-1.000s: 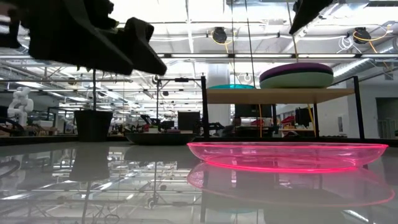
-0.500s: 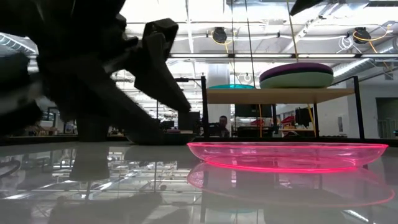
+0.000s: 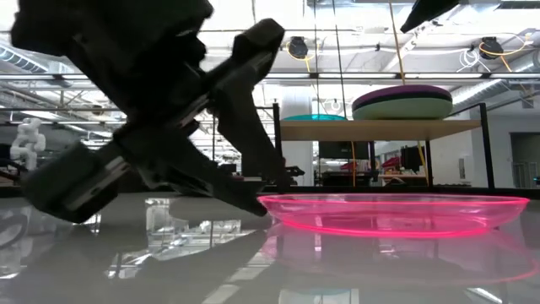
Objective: Place and stack plates onto a shelf
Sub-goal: Stack the right small pink plate on top of the small blue plate on the shelf
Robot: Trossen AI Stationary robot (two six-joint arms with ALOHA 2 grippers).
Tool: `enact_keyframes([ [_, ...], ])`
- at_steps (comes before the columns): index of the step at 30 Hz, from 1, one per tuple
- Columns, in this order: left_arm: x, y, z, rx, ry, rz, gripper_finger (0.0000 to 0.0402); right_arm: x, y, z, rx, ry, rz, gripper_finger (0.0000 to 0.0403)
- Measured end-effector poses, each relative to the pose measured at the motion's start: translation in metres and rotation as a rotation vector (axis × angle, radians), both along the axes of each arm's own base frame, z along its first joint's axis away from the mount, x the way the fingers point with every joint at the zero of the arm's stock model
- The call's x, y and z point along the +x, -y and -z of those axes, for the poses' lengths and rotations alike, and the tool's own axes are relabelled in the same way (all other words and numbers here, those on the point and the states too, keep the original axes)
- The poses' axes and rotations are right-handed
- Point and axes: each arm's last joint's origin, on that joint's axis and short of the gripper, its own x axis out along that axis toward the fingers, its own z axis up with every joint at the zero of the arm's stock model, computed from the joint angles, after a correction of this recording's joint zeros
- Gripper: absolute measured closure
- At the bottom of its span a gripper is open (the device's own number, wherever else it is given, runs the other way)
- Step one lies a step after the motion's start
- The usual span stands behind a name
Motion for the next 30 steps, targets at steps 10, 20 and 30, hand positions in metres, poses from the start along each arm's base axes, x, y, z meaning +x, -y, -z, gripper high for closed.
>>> enact_keyframes([
  [10, 0.004, -0.006, 0.0, 0.098, -0.096, 0.1, 0.0387, 0.0, -0.001, -0.001, -0.02, 0.023, 0.004, 0.0276],
  [20, 0.01, -0.016, -0.004, 0.108, -0.073, 0.085, 0.0397, 0.002, -0.002, -0.002, -0.008, 0.043, 0.005, 0.0276],
  [30, 0.008, -0.038, -0.047, 0.113, -0.007, -0.014, 0.0398, 0.002, -0.002, -0.002, -0.006, 0.046, 0.002, 0.0276],
])
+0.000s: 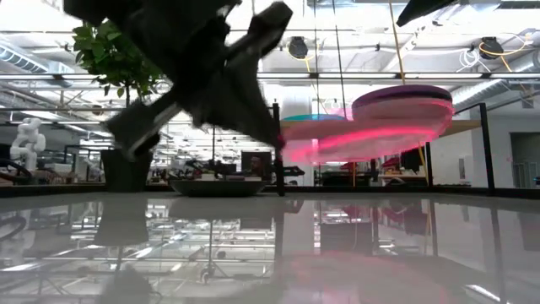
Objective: Place and stack plates onto a shelf
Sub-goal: Stack the right small pink plate on top of the small blue plate on the shelf
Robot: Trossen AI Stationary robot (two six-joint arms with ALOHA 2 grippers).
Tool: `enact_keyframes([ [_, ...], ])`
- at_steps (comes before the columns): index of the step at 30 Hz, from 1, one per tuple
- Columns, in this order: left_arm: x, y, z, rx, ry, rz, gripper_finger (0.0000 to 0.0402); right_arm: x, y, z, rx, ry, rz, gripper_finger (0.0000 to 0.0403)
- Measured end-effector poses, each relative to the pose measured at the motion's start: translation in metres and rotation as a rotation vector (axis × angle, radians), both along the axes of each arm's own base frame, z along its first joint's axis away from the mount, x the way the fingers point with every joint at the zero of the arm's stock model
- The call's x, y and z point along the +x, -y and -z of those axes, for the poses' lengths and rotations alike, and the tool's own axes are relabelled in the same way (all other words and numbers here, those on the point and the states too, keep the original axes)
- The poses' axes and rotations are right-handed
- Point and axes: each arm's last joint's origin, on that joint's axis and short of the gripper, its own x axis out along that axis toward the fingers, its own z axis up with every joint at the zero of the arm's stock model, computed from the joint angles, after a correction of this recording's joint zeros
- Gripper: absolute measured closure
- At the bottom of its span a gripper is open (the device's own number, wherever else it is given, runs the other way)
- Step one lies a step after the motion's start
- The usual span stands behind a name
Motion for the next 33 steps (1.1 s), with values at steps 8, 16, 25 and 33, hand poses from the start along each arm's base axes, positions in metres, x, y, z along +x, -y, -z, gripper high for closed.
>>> enact_keyframes([
  [8, 0.002, -0.037, -0.044, 0.028, 0.099, -0.041, 0.0398, 0.0, 0.0, 0.0, -0.009, -0.004, -0.007, 0.0276],
  [16, 0.008, -0.087, -0.068, 0.081, 0.186, -0.127, 0.0398, 0.0, -0.002, 0.0, -0.019, -0.006, -0.024, 0.0276],
  [25, 0.019, -0.144, -0.079, 0.144, 0.293, -0.242, 0.0398, 0.0, -0.003, -0.001, -0.029, -0.006, -0.04, 0.0276],
  [33, 0.031, -0.176, -0.113, 0.134, 0.378, -0.323, 0.0399, 0.0, -0.003, -0.001, -0.033, -0.007, -0.045, 0.0276],
])
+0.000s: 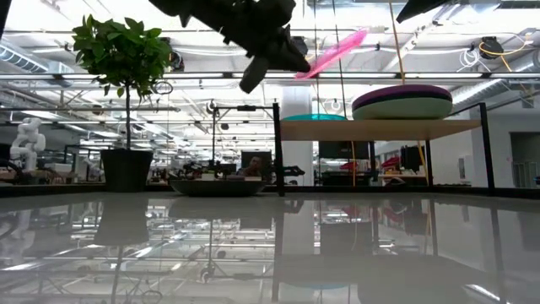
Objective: Place and stack plates onto a shelf
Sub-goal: Stack the right small pink plate on top of the small blue plate on the shelf
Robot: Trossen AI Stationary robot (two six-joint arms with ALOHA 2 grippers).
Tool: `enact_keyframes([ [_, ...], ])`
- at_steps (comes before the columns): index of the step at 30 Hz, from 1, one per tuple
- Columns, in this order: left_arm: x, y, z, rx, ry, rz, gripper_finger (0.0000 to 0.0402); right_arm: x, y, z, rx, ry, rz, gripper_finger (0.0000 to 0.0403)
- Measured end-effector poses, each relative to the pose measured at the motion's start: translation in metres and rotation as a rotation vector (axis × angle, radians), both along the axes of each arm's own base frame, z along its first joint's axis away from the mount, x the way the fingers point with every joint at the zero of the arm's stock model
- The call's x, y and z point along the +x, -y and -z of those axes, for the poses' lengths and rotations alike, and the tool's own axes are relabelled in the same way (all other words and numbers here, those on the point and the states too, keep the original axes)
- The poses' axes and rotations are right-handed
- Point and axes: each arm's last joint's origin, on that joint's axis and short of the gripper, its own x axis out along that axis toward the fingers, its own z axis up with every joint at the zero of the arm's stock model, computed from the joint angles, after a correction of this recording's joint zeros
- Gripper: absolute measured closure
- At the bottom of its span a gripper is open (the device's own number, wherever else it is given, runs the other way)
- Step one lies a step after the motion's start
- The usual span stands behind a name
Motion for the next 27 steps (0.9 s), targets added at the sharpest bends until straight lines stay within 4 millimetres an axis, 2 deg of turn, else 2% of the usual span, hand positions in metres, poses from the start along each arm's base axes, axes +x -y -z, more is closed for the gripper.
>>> enact_keyframes([
  [7, 0.003, -0.03, -0.031, -0.075, 0.045, -0.047, 0.0399, 0.0, 0.0, 0.0, -0.004, -0.002, -0.003, 0.0276],
  [11, 0.001, -0.048, -0.036, -0.14, 0.084, -0.052, 0.0399, 0.0, 0.0, 0.0, -0.01, -0.005, -0.009, 0.0276],
  [14, -0.002, -0.063, -0.036, -0.251, 0.12, -0.057, 0.0399, 0.0, 0.0, 0.0, -0.013, -0.007, -0.012, 0.0276],
  [19, 0.004, -0.086, -0.02, -0.387, 0.169, -0.111, 0.0399, 0.0, 0.0, 0.0, -0.016, -0.006, -0.016, 0.0276],
  [27, 0.017, -0.099, 0.015, -0.406, 0.101, -0.158, 0.0399, 0.0, 0.0, -0.001, -0.017, -0.004, -0.02, 0.0276],
])
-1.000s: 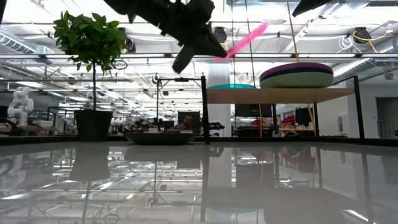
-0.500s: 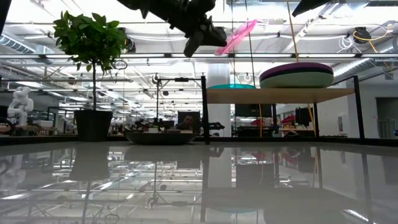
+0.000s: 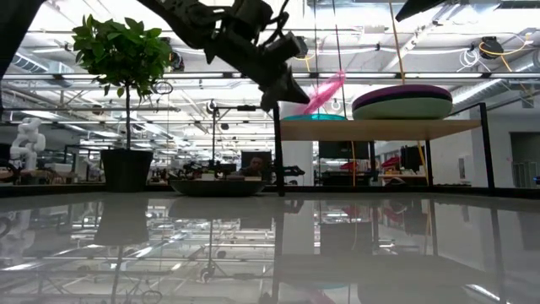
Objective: Place and stack plates onto a shelf
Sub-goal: Stack the right small pink plate on top of the small blue plate on the shelf
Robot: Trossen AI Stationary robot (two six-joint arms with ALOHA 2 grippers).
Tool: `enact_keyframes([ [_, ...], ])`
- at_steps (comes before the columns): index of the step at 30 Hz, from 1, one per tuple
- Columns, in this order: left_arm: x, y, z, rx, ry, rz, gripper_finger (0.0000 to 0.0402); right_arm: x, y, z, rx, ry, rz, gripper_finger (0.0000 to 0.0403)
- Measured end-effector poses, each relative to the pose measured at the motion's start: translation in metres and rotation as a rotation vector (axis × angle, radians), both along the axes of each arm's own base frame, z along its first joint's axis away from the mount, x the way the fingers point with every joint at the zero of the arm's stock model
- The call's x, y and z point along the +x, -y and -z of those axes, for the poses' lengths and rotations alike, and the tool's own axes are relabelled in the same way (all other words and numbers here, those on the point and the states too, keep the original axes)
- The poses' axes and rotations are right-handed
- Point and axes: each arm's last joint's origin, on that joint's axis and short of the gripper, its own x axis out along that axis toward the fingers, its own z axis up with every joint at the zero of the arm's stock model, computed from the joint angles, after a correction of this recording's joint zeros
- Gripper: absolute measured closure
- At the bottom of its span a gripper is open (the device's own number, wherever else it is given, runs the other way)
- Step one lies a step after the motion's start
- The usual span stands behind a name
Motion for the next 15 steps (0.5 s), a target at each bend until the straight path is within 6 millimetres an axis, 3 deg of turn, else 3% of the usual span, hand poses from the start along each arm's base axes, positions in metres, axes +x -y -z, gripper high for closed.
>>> enact_keyframes([
  [7, 0.001, -0.001, 0.001, -0.002, 0.01, -0.011, 0.0399, 0.0, 0.0, 0.0, -0.006, -0.004, -0.007, 0.0276],
  [15, -0.005, -0.016, 0.002, -0.039, 0.016, -0.084, 0.0398, 0.0, 0.0, 0.0, -0.004, -0.004, -0.007, 0.0276],
])
